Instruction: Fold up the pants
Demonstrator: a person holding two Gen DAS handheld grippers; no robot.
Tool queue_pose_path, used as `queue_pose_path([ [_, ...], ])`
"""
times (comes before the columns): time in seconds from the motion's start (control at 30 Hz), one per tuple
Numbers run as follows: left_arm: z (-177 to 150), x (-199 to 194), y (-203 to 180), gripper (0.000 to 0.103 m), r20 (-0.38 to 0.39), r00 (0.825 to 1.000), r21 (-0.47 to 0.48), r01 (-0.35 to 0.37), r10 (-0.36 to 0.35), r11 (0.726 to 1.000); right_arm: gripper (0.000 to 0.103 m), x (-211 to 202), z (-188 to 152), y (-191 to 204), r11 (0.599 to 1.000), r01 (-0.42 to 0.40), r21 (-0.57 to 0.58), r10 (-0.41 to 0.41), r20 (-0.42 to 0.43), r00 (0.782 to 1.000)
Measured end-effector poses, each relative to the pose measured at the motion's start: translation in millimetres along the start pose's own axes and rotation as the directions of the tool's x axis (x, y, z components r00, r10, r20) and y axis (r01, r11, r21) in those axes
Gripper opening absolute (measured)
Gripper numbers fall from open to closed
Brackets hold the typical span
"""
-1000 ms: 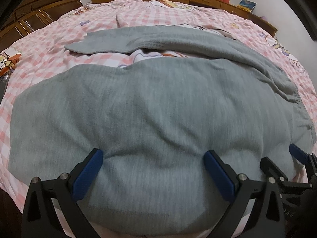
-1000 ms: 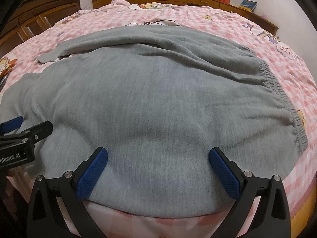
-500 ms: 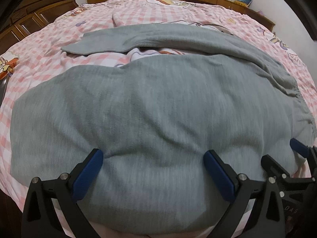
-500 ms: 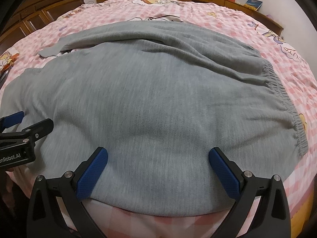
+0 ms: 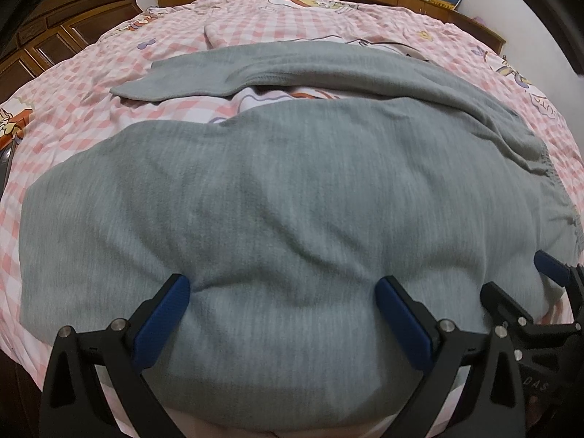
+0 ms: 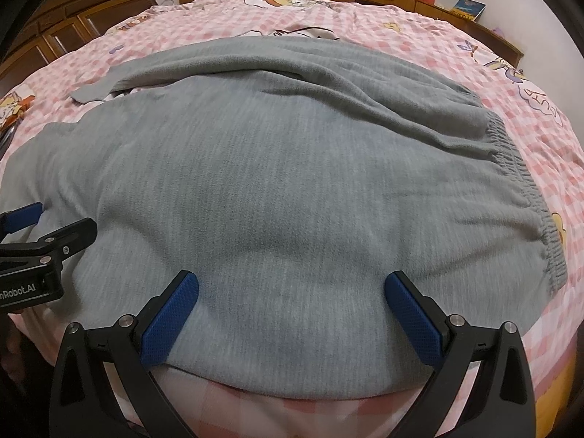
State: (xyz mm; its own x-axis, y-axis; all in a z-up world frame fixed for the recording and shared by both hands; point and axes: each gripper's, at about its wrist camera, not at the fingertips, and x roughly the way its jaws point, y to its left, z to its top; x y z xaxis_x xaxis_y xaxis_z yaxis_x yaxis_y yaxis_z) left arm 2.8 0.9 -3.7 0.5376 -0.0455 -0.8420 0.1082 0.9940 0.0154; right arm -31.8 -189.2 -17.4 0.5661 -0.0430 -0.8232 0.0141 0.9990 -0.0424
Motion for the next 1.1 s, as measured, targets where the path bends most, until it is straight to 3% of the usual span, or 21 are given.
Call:
queue_pose_path([
  [1.1,-12,-10,-2,0.103,-0.003,1.000,0.013,-0.022,0.022,1.000,0.103,-11,-10,2,1.000,-0.021,-0.023,0.020,-0.048,0.999],
])
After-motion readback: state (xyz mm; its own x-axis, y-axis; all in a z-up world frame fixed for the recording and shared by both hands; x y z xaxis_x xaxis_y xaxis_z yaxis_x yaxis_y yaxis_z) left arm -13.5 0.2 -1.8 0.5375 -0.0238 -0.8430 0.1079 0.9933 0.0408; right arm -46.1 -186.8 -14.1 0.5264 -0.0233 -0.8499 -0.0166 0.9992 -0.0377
